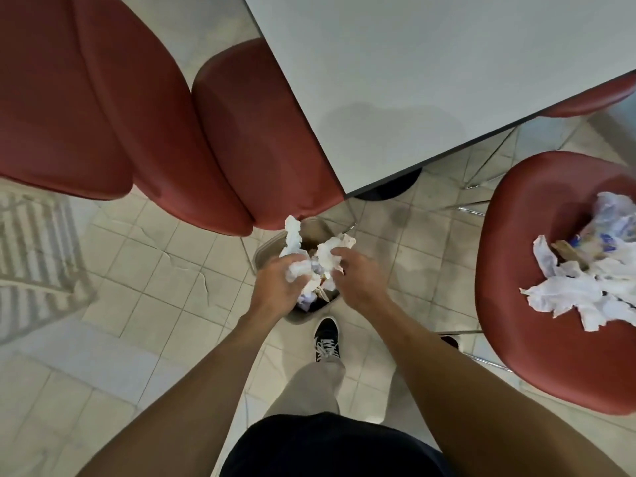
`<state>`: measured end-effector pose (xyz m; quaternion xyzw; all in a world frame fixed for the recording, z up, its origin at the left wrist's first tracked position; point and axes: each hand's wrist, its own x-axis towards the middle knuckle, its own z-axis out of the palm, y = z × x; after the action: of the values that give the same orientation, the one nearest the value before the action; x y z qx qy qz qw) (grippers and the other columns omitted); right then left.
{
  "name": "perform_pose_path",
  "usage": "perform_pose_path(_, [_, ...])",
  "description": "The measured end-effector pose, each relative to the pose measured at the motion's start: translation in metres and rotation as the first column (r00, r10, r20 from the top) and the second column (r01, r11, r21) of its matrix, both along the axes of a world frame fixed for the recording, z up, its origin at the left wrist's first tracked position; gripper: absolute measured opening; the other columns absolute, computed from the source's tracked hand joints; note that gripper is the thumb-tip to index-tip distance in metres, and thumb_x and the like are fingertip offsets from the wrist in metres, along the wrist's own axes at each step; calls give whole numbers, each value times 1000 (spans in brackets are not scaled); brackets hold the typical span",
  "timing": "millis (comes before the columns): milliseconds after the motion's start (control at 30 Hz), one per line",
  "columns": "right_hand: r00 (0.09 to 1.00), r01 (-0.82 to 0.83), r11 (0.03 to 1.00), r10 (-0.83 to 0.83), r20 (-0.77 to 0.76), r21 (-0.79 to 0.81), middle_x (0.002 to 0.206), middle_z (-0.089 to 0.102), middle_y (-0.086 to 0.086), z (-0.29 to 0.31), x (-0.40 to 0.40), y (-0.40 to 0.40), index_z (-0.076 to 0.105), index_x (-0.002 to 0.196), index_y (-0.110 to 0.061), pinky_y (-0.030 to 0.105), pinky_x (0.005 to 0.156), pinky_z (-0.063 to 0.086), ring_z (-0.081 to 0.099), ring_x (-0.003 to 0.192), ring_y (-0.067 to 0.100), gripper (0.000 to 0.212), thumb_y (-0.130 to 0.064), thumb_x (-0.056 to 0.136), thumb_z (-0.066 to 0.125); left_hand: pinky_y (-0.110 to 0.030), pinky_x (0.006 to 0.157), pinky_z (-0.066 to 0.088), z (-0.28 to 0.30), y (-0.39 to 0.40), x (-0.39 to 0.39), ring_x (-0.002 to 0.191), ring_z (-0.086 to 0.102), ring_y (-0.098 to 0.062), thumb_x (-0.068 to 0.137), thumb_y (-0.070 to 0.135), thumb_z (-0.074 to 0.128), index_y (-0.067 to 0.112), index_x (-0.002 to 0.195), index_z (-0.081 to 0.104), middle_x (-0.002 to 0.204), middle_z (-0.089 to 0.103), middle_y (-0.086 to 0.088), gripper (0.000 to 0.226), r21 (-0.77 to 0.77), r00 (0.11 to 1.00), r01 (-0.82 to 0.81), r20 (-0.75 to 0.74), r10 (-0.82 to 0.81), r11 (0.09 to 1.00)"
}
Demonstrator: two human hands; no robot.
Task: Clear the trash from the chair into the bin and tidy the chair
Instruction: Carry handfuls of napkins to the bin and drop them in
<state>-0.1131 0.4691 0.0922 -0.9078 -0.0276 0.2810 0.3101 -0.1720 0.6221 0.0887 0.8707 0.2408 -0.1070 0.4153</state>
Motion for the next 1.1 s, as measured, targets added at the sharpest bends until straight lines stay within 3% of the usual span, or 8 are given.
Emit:
perform_pose_path(133, [998,6,1000,-6,-60,2,116,67,8,-7,-9,-3,57,129,-27,33,90,49,60,107,28,46,-15,85,53,-16,100,29,-10,-1,-1,137,36,-17,83,15,69,22,126,63,143,48,-8,44,-13,980,148,-130,-148,989])
perform_pose_path(300, [995,54,998,-56,-83,-22,109,70,8,-10,-6,-27,66,114,-23,27,77,46,64,97,27,31,-16,88,51,-1,71,38,-8,-17,10,102,60,-18,85,8,68,18,120,65,129,55,-3,36,-14,982,140,-127,-140,990])
perform_pose_path(433, [990,109,994,-109,-84,-7,107,70,5,-4,-1,-49,66,114,-23,27,77,50,64,94,23,31,-15,88,51,-30,95,47,0,-37,19,110,60,-22,83,15,69,25,115,67,124,59,-2,33,-12,974,186,-129,-187,982])
perform_pose_path(500, [986,147,989,-145,-80,15,111,69,6,-2,2,-63,64,117,-22,32,84,53,64,96,23,31,-15,89,51,-42,88,53,7,-52,27,99,65,-26,84,16,67,28,113,67,120,60,1,32,-44,971,205,-117,-209,978])
perform_pose_path(633, [980,196,980,-195,-46,31,109,67,5,3,9,-99,63,119,-19,35,89,52,63,97,22,30,-17,91,55,-14,86,36,12,-90,49,106,56,-13,86,13,63,20,120,65,114,58,7,35,10,947,317,-68,-315,948])
perform_pose_path(800, [960,278,959,-277,-37,43,108,66,6,6,16,-160,60,121,-17,38,88,52,62,98,23,31,-18,90,56,-25,98,42,12,-152,79,115,55,-18,86,17,66,21,120,65,124,61,-2,34,11,903,423,-92,-420,906])
perform_pose_path(967, [903,428,903,-424,-72,45,112,63,8,2,19,-241,58,124,-16,33,92,47,59,105,25,34,-18,90,56,-23,91,42,7,-227,102,108,53,-7,87,25,67,31,126,59,126,54,11,40,10,822,562,-120,-557,827])
perform_pose_path(1100, [846,530,848,-528,-81,16,114,65,8,-6,20,-311,60,122,-19,33,96,46,59,108,26,36,-18,87,58,-18,79,39,0,-297,120,97,54,-10,85,23,69,31,123,61,113,59,6,40,4,732,675,-127,-669,738])
